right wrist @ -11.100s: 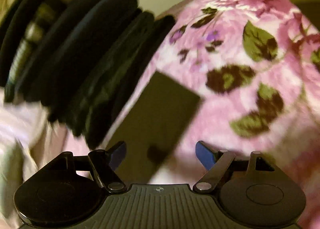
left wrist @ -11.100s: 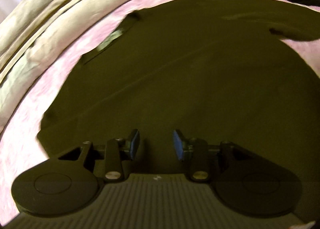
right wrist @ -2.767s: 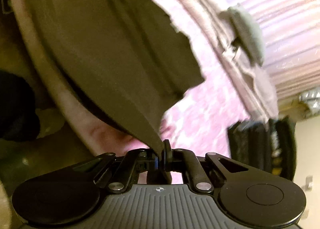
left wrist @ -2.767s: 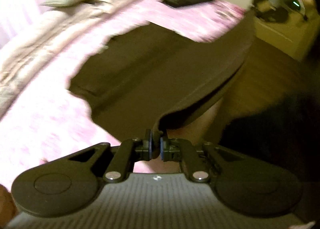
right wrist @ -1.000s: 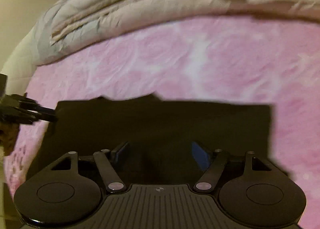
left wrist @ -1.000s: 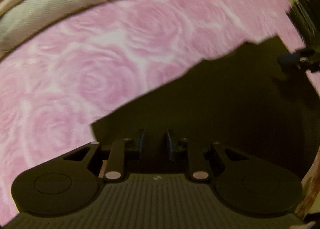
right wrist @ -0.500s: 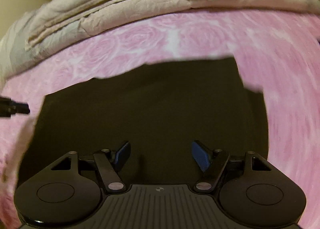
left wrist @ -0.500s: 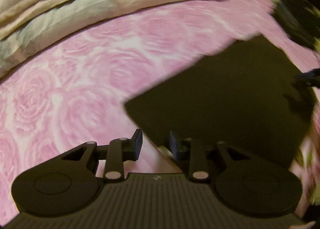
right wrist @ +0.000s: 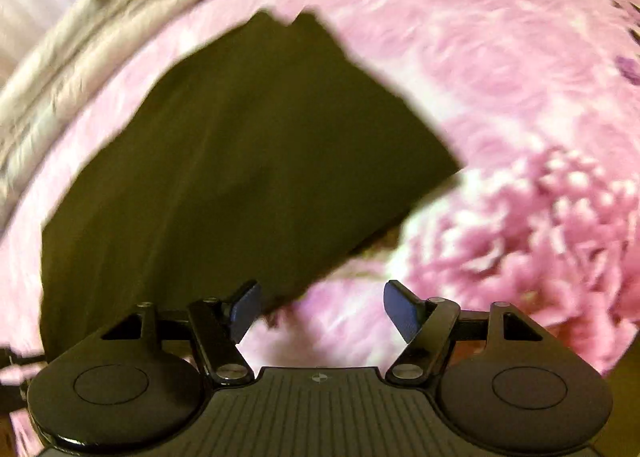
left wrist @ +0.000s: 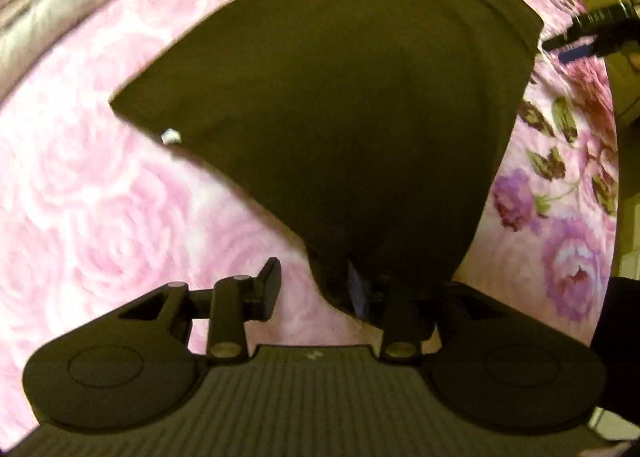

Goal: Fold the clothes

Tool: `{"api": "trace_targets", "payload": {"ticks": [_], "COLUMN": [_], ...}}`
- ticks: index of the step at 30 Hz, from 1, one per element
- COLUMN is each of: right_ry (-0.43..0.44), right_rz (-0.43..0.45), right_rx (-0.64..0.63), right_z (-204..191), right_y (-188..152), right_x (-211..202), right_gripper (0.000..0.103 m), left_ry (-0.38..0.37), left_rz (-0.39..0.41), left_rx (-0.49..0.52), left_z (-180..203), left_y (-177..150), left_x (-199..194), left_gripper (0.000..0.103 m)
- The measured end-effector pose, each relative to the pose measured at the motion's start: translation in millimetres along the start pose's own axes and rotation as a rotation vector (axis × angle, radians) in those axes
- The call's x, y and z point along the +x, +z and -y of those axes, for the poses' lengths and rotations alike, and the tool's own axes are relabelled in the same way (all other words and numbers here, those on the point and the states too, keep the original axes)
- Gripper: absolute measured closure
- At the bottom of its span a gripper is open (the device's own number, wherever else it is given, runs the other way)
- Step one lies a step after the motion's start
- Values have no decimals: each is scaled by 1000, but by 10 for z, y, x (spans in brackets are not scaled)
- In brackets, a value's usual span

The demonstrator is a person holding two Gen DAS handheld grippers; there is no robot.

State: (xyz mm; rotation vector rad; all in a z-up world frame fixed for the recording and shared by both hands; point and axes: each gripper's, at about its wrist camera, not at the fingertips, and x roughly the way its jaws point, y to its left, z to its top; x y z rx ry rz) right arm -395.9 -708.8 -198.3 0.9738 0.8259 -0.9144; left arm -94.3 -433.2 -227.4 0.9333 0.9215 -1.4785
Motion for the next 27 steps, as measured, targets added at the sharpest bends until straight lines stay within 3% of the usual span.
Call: {"api": "trace_targets", "payload": {"ticks": [2, 6, 15, 19, 23, 27], "right_ry": [16, -9, -162, -110, 29, 76], "right_rz": [34, 55, 49, 57, 27, 47], "right_rx": [91, 122, -252, -344, -253, 33], "right_z": [155, 317, 461, 179, -17, 185], "right_y": [65, 222, 388, 271, 72, -20], "right_x": [-1, 191, 154, 9, 22, 119], "right_gripper": [32, 32, 32, 32, 32, 32], "left_ry": [-14, -42, 44, 92, 143, 115], "left_rz": [15, 46, -117, -163, -77, -23], "left_rx": [36, 107, 76, 58, 159, 297], "left_z": [104, 312, 370, 387, 635, 810], "left_y": [52, 155, -20, -104, -121, -87], "left_x": [-31, -93, -97, -166, -258, -122], "left_gripper": [75, 74, 73, 74, 74, 74]}}
